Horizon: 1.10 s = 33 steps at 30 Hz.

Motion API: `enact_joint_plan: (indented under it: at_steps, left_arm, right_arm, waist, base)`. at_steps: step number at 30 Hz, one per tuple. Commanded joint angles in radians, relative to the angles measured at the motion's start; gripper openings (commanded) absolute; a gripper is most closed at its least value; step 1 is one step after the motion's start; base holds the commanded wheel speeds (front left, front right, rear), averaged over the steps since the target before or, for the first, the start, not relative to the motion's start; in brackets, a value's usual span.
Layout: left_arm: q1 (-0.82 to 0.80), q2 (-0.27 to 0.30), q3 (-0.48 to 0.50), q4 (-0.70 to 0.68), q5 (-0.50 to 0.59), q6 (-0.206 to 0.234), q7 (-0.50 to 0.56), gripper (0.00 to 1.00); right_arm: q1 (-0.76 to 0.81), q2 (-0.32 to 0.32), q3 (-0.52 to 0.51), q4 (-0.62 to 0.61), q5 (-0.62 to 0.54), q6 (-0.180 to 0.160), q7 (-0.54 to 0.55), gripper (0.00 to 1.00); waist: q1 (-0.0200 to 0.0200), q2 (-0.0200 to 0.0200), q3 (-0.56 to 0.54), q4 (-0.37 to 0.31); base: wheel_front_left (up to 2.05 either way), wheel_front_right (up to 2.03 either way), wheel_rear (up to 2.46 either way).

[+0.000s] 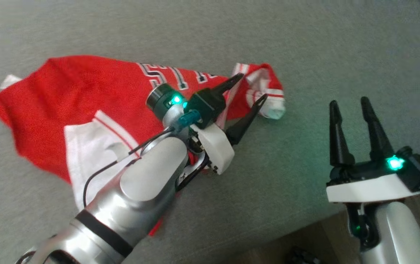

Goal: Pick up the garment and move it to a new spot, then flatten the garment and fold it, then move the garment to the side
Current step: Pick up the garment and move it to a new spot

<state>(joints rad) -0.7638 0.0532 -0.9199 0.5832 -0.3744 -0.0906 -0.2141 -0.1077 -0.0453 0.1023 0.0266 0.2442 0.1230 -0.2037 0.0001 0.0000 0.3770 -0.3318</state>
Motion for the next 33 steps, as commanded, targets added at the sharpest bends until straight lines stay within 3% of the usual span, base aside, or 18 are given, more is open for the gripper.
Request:
enact_joint_plan:
  at_steps: [1,8,11,17,24,33]
  left_arm:
    - [-0.02,-0.003,0.038,-0.049,-0.01,0.012,-0.019,1.0]
    - [0.068,0.027,0.191,-0.166,-0.058,0.117,-0.046,1.0]
    - [0.13,0.058,0.297,-0.245,-0.06,0.164,-0.047,1.0]
    - [0.305,0.128,0.532,-0.4,-0.02,0.216,-0.047,1.0]
    - [0.471,0.161,0.683,-0.459,0.017,0.213,-0.048,1.0]
    - [0.631,0.15,0.712,-0.475,0.058,0.181,-0.048,1.0]
  right_arm:
    - [-0.022,-0.005,0.007,-0.031,-0.012,0.008,-0.003,1.0]
    - [-0.009,-0.005,-0.033,-0.051,-0.066,0.008,0.041,1.0]
    - [-0.003,-0.005,-0.044,-0.063,-0.085,0.008,0.059,1.0]
    - [0.009,-0.005,-0.061,-0.082,-0.122,0.008,0.097,1.0]
    - [0.025,-0.005,-0.053,-0.083,-0.143,0.008,0.123,1.0]
    - [0.084,-0.005,-0.034,-0.079,-0.161,0.008,0.152,1.0]
  waist:
    - [-0.0001,0.0,-0.042,0.057]
    - [-0.0001,0.0,-0.116,0.198]
    - [-0.0001,0.0,-0.139,0.247]
    - [-0.0001,0.0,-0.172,0.335]
    - [-0.0001,0.0,-0.206,0.381]
    - [-0.0001,0.0,-0.266,0.393]
  base:
    - [0.0,0.0,0.0]
    - [0.0,0.0,0.0]
    - [0.0,0.0,0.0]
    - [0.0,0.0,0.0]
    - [0.0,0.0,0.0]
    - [0.0,0.0,0.0]
